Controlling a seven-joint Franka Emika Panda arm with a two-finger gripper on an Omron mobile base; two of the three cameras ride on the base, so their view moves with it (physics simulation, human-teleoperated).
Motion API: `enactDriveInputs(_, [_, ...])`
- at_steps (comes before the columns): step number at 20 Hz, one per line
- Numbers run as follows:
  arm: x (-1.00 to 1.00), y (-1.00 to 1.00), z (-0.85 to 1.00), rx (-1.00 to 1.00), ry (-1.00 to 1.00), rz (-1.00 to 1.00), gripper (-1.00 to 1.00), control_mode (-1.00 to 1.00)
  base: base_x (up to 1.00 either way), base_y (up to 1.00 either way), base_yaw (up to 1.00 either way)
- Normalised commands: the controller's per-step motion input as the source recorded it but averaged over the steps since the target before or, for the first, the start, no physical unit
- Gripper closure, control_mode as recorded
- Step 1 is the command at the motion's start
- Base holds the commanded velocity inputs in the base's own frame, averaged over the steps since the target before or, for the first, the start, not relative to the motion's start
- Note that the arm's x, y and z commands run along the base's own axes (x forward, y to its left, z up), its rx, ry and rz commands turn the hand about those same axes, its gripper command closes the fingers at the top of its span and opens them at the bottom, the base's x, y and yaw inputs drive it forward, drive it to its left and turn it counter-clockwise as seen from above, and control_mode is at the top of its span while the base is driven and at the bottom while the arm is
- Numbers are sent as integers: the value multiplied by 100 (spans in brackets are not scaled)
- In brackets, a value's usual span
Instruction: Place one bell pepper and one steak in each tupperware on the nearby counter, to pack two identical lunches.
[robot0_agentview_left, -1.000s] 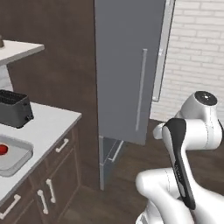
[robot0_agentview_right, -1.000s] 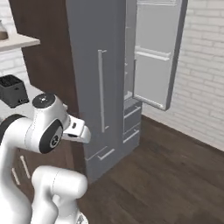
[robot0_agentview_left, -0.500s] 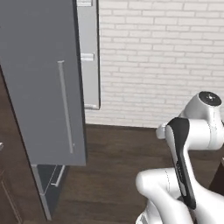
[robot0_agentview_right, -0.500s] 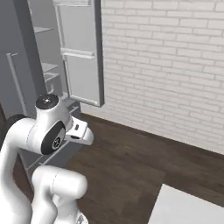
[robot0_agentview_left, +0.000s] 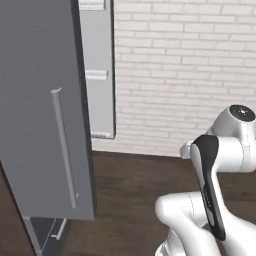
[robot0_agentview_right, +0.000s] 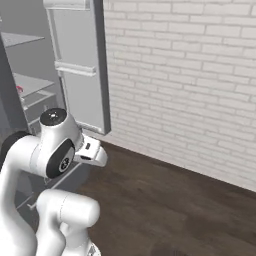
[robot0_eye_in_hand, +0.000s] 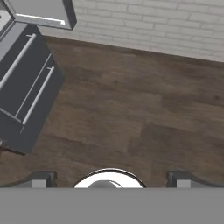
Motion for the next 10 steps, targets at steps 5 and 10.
enactDriveInputs(5, [0,0,0,0,0,0,-100,100,100,6,0])
enactDriveInputs(10, [0,0,0,0,0,0,-100,100,100,-20,8])
